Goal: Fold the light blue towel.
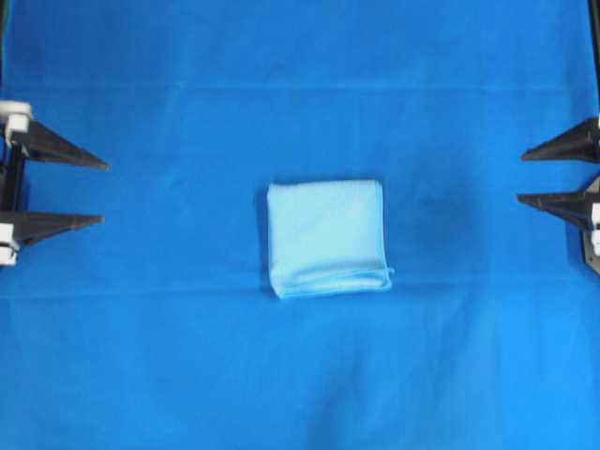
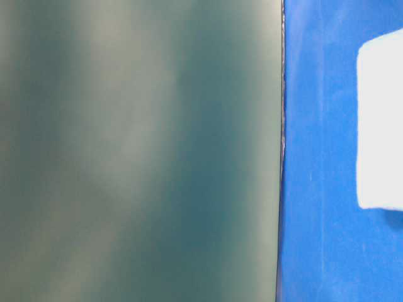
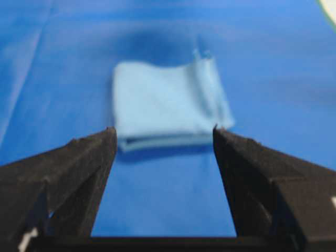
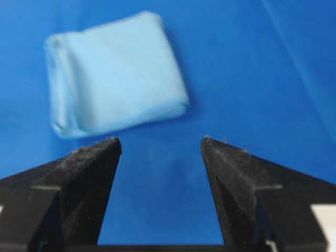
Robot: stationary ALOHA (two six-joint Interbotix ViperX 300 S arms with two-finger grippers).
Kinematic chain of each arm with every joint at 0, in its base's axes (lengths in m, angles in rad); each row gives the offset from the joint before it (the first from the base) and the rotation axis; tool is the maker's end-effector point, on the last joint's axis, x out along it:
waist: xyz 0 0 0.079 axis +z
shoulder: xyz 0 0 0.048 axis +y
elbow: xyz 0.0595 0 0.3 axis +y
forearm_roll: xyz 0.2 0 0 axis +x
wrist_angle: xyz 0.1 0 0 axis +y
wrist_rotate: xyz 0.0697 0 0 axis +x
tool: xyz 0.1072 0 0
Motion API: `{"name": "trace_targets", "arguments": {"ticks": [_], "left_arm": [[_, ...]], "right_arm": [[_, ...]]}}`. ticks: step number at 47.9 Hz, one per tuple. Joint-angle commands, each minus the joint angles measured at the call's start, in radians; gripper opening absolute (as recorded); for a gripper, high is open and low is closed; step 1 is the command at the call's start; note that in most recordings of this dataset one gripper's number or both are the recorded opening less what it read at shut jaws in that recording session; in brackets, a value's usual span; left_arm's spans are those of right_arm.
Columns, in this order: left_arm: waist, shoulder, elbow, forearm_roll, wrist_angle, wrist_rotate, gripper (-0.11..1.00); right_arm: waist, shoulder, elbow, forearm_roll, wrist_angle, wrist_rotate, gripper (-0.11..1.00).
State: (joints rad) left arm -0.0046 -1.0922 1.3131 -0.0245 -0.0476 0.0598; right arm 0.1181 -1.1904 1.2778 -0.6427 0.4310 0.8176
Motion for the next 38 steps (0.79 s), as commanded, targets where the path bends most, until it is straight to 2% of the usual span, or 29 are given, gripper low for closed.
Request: {"name": "trace_targets", "arguments": {"ticks": [1, 7, 38], "left_arm": [[0.021, -0.049, 0.029, -0.002, -0.003, 0.000, 0.71], [0.034, -0.087, 0.063, -0.002, 0.002, -0.005, 0.71], [0.034, -0.086, 0.063, -0.002, 0.018, -0.003, 0.71]], "right_arm": [[-0.014, -0.006, 0.012, -0.003, -0.031, 0.000, 0.65], [-0.020, 0.006, 0.021, -0.002, -0.069, 0.002, 0.65], [-0.021, 0.011, 0.023, -0.002, -0.077, 0.002, 0.65]]}}
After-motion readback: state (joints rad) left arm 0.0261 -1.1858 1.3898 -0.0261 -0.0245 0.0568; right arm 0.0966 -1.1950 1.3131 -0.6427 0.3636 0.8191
